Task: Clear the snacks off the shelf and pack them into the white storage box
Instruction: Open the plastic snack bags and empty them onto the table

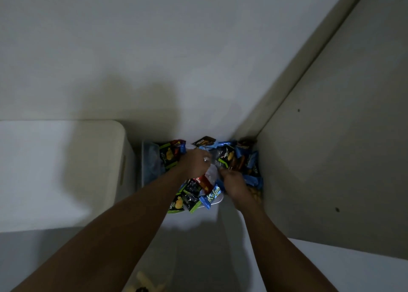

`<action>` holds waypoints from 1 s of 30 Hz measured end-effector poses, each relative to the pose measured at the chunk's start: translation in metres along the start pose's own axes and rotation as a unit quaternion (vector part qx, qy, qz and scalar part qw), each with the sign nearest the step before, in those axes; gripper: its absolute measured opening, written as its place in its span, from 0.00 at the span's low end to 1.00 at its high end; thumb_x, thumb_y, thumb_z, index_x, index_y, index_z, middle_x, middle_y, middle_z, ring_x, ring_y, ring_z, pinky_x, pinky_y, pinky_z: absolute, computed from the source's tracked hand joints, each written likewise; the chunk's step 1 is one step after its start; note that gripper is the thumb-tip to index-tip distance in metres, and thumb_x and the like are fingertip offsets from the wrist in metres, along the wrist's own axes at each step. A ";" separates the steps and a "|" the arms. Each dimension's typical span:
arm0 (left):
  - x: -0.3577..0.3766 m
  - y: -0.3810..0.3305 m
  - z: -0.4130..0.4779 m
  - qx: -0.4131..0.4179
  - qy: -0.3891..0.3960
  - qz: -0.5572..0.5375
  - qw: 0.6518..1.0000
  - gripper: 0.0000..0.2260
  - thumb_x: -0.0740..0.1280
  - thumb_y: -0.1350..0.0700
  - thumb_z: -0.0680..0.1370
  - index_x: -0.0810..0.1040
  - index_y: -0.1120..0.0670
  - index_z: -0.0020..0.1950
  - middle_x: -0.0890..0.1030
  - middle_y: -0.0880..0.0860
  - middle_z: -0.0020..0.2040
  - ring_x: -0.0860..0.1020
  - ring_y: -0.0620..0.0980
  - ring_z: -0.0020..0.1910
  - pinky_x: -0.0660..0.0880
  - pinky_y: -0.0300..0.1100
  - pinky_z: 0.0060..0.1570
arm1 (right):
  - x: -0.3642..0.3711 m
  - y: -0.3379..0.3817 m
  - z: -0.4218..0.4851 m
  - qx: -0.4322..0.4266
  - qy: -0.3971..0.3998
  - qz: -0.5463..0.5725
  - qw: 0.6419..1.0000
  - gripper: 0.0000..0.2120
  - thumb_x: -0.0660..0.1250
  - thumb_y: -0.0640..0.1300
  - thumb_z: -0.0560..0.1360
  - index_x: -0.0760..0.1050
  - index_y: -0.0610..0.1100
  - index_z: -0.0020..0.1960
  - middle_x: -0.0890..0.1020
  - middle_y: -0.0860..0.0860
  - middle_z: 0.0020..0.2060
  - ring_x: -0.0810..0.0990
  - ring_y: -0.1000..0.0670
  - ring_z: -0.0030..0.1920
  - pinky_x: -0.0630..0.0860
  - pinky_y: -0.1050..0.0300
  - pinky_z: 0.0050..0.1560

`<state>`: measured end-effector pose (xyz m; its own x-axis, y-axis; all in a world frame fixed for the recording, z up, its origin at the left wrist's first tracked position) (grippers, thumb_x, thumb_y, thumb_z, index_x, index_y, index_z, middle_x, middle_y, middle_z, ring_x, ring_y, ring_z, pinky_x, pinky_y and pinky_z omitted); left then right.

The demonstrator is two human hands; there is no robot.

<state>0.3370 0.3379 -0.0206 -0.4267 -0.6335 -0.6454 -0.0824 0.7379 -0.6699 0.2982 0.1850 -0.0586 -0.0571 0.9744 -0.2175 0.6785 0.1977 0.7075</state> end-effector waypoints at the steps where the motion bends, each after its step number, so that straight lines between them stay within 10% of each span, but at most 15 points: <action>1: 0.001 0.001 0.001 0.001 -0.009 -0.006 1.000 0.13 0.62 0.61 0.79 0.79 0.61 0.62 0.81 0.61 0.60 0.80 0.58 0.53 0.78 0.46 0.51 | 0.000 0.000 -0.003 -0.029 -0.004 0.001 1.000 0.16 0.63 0.46 0.80 0.80 0.32 0.48 0.82 0.36 0.44 0.79 0.45 0.44 0.72 0.55 0.43; 7: -0.007 -0.003 -0.006 0.000 -0.048 -0.124 0.991 0.21 0.63 0.68 0.78 0.71 0.60 0.71 0.76 0.56 0.66 0.77 0.52 0.60 0.74 0.38 0.54 | -0.003 0.012 -0.025 -0.192 -0.026 0.013 0.981 0.09 0.67 0.34 0.77 0.81 0.45 0.51 0.84 0.50 0.46 0.82 0.54 0.48 0.78 0.61 0.51; 12: -0.016 -0.013 -0.018 -0.025 -0.060 -0.130 0.989 0.22 0.64 0.65 0.78 0.70 0.55 0.72 0.75 0.55 0.69 0.74 0.53 0.67 0.71 0.42 0.65 | -0.004 0.034 -0.032 -0.256 -0.069 -0.065 0.962 0.09 0.67 0.33 0.76 0.83 0.40 0.52 0.86 0.47 0.48 0.84 0.48 0.49 0.82 0.45 0.54; 17: -0.040 -0.026 -0.037 0.022 -0.093 -0.226 0.969 0.35 0.71 0.68 0.74 0.59 0.57 0.78 0.65 0.52 0.73 0.66 0.49 0.71 0.68 0.28 0.60 | -0.012 0.087 -0.063 -0.314 -0.026 -0.071 0.946 0.14 0.63 0.27 0.75 0.82 0.40 0.50 0.85 0.45 0.47 0.82 0.49 0.47 0.79 0.54 0.50; 23: -0.085 -0.042 -0.080 0.054 -0.147 -0.325 0.933 0.11 0.77 0.60 0.71 0.77 0.63 0.45 0.84 0.57 0.45 0.82 0.50 0.45 0.81 0.46 0.48 | -0.037 0.134 -0.118 -0.325 -0.002 0.089 0.941 0.13 0.70 0.30 0.74 0.77 0.41 0.57 0.86 0.46 0.41 0.83 0.53 0.39 0.80 0.59 0.39; 30: -0.130 -0.110 -0.158 0.130 -0.156 -0.440 0.875 0.09 0.72 0.59 0.76 0.73 0.59 0.45 0.81 0.66 0.47 0.85 0.53 0.43 0.74 0.38 0.33 | -0.039 0.160 -0.212 -0.352 -0.012 0.248 0.903 0.05 0.70 0.39 0.77 0.79 0.40 0.53 0.85 0.47 0.39 0.84 0.48 0.41 0.82 0.57 0.43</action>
<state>0.2590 0.3759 0.1954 -0.0312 -0.9922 0.1203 -0.0292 -0.1194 -0.9924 0.2538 0.2018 0.2060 0.1475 0.9607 0.2351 -0.0167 -0.2353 0.9718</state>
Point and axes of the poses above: each hand's wrist, its own z-axis towards the middle knuckle, its own x-axis out of the palm, y = z × x, the point moved 2 cm from there along z, towards the middle knuckle
